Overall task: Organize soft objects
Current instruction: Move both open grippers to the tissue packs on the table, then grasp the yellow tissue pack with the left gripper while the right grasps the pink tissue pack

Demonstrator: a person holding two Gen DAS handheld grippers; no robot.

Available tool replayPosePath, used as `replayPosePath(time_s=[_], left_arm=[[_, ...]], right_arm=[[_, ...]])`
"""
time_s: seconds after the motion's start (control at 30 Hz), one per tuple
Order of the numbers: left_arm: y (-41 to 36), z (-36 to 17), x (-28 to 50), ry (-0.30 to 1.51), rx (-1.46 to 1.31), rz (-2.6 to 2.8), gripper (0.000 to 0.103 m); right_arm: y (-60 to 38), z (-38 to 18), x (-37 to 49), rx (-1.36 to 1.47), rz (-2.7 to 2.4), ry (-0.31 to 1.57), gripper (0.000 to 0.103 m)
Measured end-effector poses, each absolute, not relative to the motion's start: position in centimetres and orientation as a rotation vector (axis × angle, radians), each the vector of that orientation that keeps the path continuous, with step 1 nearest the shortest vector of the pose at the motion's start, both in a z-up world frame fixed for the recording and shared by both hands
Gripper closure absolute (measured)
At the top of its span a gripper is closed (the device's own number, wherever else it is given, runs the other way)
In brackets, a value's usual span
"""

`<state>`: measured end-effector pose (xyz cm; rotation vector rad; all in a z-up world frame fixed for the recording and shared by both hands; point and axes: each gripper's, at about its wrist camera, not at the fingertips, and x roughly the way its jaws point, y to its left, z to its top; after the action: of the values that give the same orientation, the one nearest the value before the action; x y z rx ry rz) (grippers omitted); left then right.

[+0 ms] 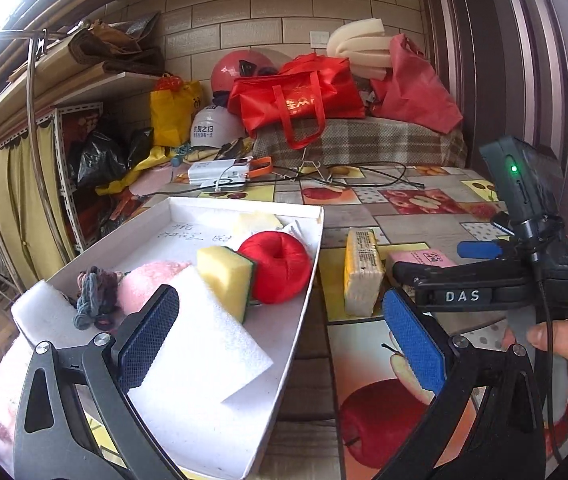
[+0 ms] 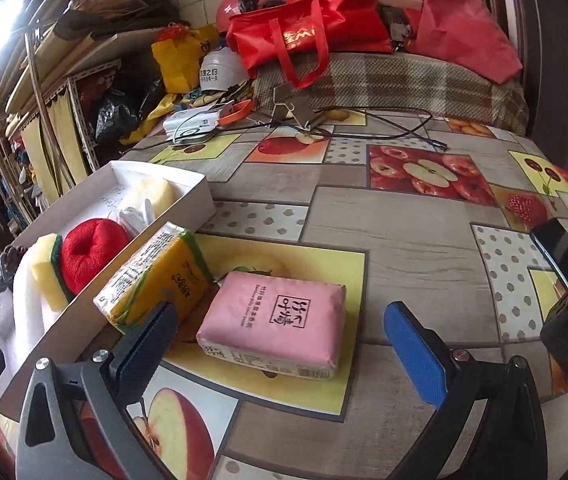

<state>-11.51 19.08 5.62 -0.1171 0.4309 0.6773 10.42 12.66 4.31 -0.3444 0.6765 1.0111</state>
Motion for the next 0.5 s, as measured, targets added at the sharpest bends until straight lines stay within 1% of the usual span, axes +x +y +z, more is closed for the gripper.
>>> replayPosePath(time_s=[0.03,0.07,0.1,0.17,0.27,0.3,0.4,0.5], left_arm=[[18.9,5.6,-11.1,0.436,-0.116,0.669,0.000],[18.8,5.6,-10.7,0.445,-0.116,0.660,0.000],[18.8,5.5,-10.2,0.457,-0.116,0.652,0.000],[18.8,5.3,-9.3,0.481,-0.115,0.650,0.000],[18.9,5.1,-8.2,0.511,-0.123,0.628,0.001],[18.9,5.0,-8.0,0.515,-0.127,0.619,0.004],[19.0,4.9,-6.8,0.523,-0.135,0.588,0.007],[19.0,4.8,-4.9,0.549,-0.123,0.577,0.013]], right_arm=[[13.4,4.1,9.8,-0.396,1.003,0.674,0.002],[14.1,3.7,9.5,-0.447,0.983,0.682,0.007],[14.8,3.2,9.5,-0.489,0.965,0.698,0.016],[15.0,2.8,9.8,-0.504,0.972,0.727,0.029],[13.3,3.4,10.5,-0.410,0.983,0.723,0.030],[12.6,3.5,10.9,-0.381,0.971,0.733,0.030],[10.5,3.5,12.5,-0.307,0.928,0.776,0.030],[8.4,3.4,14.4,-0.222,0.902,0.821,0.029]])
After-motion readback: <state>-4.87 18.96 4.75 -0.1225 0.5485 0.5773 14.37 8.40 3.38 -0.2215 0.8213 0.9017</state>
